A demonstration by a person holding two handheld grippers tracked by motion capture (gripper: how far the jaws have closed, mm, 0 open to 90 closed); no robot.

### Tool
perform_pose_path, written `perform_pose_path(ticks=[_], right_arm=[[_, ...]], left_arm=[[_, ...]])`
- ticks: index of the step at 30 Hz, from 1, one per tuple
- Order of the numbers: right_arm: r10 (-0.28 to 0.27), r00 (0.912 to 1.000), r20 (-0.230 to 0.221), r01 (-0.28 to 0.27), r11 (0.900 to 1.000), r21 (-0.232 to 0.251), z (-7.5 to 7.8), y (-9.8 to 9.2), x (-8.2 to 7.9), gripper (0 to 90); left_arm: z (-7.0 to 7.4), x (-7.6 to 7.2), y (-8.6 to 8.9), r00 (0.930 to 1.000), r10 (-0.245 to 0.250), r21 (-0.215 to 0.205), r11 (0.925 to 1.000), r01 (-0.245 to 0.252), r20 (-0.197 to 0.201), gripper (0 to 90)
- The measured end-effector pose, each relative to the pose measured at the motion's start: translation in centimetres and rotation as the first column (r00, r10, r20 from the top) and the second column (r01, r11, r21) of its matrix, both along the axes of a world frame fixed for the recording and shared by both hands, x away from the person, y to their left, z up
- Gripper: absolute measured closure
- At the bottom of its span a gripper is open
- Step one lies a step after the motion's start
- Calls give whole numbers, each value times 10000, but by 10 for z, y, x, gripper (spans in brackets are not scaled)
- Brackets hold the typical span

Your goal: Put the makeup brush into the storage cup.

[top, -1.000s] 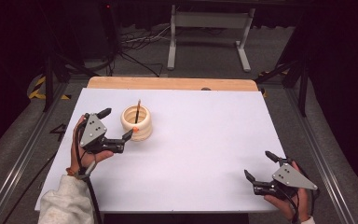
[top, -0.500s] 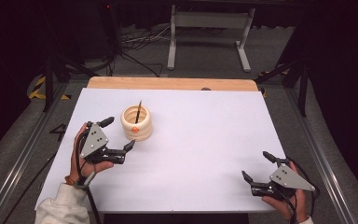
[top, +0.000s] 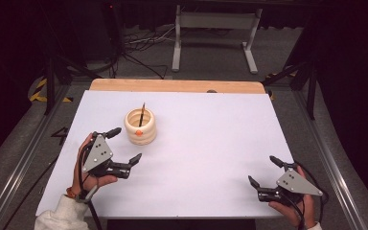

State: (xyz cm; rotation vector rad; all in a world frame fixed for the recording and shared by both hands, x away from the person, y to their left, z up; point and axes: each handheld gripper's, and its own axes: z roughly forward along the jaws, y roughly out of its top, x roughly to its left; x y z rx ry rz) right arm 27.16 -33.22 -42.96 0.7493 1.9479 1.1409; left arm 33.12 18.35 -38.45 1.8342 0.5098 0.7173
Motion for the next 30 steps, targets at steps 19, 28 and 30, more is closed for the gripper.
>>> perform_pose_path(ticks=[19,28,30], right_arm=[[1,10000,-2,-1,9999,-100,-1,0,0,71],[44,10000,-20,-44,9999,-132,-1,1,-1,71],[27,10000,-26,-28,9999,-127,-1,0,-1,71]], left_arm=[[-6,-12,-6,9995,-278,183,9994,282,-178,39],[-10,-17,-10,9987,-414,302,9986,423,-296,39],[-12,-18,-11,9985,-454,345,9983,465,-306,39]])
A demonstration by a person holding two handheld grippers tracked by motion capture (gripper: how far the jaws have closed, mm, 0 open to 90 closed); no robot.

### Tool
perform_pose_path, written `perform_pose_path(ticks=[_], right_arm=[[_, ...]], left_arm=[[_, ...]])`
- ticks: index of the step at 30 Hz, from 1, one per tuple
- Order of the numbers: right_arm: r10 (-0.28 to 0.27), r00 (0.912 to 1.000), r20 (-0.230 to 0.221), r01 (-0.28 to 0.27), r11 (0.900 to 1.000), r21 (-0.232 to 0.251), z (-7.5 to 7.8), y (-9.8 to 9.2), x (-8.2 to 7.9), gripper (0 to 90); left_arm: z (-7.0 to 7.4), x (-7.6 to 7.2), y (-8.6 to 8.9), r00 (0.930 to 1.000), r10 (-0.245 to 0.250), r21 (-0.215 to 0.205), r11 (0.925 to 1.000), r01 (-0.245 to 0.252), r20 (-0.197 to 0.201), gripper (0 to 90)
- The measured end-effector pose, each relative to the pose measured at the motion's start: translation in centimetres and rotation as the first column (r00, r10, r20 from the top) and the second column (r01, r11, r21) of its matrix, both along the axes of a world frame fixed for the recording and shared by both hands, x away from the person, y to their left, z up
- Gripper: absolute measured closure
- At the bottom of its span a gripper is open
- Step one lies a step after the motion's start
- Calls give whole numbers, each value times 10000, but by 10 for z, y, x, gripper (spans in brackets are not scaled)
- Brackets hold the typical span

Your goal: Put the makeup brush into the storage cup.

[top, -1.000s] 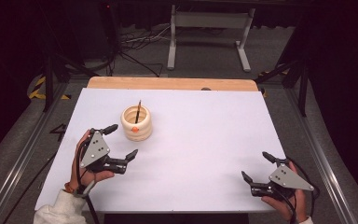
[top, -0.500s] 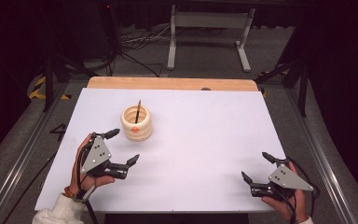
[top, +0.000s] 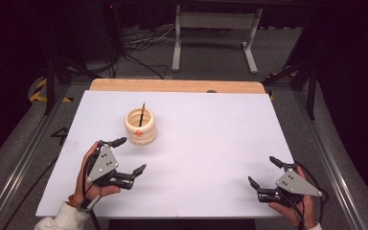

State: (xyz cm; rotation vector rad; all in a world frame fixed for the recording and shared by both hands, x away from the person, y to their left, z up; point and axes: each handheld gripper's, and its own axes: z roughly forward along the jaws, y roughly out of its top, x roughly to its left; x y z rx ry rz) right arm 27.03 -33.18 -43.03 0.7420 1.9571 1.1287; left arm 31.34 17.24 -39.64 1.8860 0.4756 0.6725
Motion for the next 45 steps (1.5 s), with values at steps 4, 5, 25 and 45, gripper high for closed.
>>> perform_pose_path(ticks=[4,5,25,45], right_arm=[[4,10000,18,-4,10000,18,0,0,0,71],[20,10000,18,-20,10000,8,0,0,0,71],[85,9999,88,-85,9999,56,0,4,0,71],[874,9961,-150,-871,9961,141,3,63,20,66]], left_arm=[[-5,-1,-2,9999,-61,73,10000,62,-117,39],[-6,-1,-2,9999,-62,82,9999,64,-148,39],[-37,-7,-2,9968,-33,491,9988,73,-802,38],[-52,-5,7,9911,-66,299,9995,106,-1332,40]])
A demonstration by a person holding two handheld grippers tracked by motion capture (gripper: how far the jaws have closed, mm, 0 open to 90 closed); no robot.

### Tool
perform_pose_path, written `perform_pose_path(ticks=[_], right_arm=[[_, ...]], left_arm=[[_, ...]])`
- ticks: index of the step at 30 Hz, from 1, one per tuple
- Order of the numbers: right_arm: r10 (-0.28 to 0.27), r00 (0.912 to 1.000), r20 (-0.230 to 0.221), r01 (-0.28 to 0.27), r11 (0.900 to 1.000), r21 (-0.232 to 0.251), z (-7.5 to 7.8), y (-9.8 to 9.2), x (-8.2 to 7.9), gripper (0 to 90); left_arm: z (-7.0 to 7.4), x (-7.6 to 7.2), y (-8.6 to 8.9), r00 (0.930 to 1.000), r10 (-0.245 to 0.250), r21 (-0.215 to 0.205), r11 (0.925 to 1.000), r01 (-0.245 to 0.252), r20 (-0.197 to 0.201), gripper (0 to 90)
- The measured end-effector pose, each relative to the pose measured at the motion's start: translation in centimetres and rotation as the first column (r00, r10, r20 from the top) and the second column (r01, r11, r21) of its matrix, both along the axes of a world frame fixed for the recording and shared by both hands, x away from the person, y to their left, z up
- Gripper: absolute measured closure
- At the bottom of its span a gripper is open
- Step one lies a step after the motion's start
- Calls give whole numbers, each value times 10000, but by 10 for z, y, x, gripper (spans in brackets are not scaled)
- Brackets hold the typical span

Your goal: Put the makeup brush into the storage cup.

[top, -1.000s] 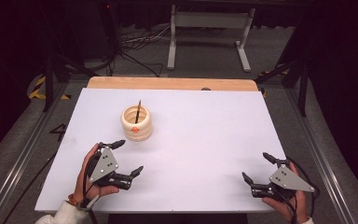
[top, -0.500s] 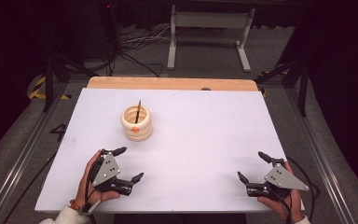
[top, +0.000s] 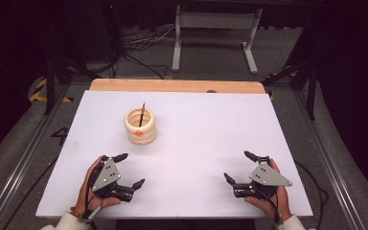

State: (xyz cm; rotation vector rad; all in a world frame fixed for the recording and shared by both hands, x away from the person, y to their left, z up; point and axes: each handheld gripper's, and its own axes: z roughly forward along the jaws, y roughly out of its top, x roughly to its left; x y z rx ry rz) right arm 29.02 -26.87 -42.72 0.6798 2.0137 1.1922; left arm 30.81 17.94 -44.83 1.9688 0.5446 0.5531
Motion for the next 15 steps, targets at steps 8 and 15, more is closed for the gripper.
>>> perform_pose_path(ticks=[8,15], right_arm=[[195,9998,-87,-196,9998,-74,-8,-6,0,61],[183,9994,-297,-183,9998,-4,-14,-12,-6,61]], left_arm=[[-1,1,-1,10000,85,-68,9999,-86,-14,40],[-3,0,-8,9999,-74,-50,10000,73,-83,40]])
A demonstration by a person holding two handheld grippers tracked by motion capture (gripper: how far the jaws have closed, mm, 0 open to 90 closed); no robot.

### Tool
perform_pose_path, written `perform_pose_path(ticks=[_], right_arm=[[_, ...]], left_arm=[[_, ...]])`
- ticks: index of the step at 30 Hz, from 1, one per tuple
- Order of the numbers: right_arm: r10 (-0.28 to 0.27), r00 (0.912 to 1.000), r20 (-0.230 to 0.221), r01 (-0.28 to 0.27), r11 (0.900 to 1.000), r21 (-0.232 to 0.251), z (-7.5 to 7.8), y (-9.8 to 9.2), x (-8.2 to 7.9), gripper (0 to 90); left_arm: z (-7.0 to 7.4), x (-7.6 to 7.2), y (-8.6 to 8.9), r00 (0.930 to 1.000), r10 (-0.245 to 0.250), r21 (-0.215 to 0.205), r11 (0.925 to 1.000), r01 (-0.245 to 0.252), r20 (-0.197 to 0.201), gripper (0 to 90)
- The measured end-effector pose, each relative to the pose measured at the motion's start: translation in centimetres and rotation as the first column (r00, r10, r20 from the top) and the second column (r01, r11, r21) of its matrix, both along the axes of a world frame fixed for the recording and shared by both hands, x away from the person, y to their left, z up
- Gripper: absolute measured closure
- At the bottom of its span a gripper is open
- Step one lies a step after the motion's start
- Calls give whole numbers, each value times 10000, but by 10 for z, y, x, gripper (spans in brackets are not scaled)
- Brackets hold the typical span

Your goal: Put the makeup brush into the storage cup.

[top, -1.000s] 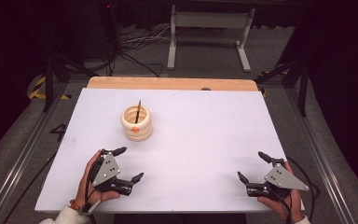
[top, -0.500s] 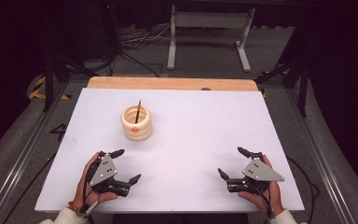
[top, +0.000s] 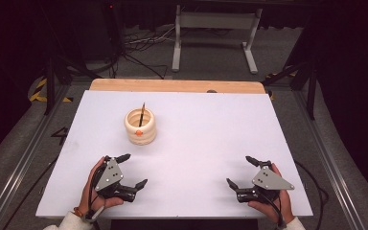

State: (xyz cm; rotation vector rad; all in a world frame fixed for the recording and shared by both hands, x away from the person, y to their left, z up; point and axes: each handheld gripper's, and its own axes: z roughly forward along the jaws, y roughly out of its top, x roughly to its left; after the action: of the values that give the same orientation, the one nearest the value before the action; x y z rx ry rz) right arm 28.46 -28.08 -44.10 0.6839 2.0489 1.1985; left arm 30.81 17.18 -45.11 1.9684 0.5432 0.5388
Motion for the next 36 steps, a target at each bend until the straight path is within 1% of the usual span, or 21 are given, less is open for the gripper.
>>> perform_pose_path(ticks=[2,3,5,7,9,12,15,19,21,23,28,33,36], right_arm=[[-71,9999,123,70,10000,17,1,0,-2,61],[-53,9999,147,53,10000,11,2,0,-3,61],[-80,9999,132,81,10000,-13,3,0,-4,61],[-31,9999,153,30,10000,13,3,0,-5,62],[-3,9998,215,6,9999,-142,3,2,-6,62],[43,9997,235,-39,9999,-162,3,3,-6,64],[141,9997,205,-137,9997,-188,3,5,-4,64],[301,9991,289,-295,9993,-238,4,7,-4,64],[361,9988,319,-354,9991,-240,4,8,-4,64],[372,9988,317,-365,9991,-232,5,7,-5,65],[415,9984,393,-410,9991,-119,7,8,-2,67],[448,9979,460,-435,9986,-290,7,9,-1,71],[465,9978,482,-452,9986,-287,7,10,0,72]], left_arm=[[0,-1,-1,10000,-71,74,9999,71,50,40],[0,-2,-1,10000,-67,11,10000,67,48,40],[1,-2,-1,9999,-106,-44,9999,107,103,40],[1,-3,-1,9998,-107,22,9999,107,145,40],[1,-3,-1,9998,-122,-8,9999,122,147,40],[2,-4,-1,9999,-53,67,10000,52,145,40],[2,-6,0,9999,42,38,10000,-43,98,40],[2,-6,1,9998,139,14,9999,-139,158,40],[3,-6,1,9997,151,88,9998,-153,171,40],[3,-6,1,9998,143,34,9999,-144,145,41],[2,-8,2,9998,167,53,9998,-168,121,41],[1,-8,3,9999,108,85,9999,-108,44,42],[-1,-8,3,10000,70,66,10000,-70,-20,42]])
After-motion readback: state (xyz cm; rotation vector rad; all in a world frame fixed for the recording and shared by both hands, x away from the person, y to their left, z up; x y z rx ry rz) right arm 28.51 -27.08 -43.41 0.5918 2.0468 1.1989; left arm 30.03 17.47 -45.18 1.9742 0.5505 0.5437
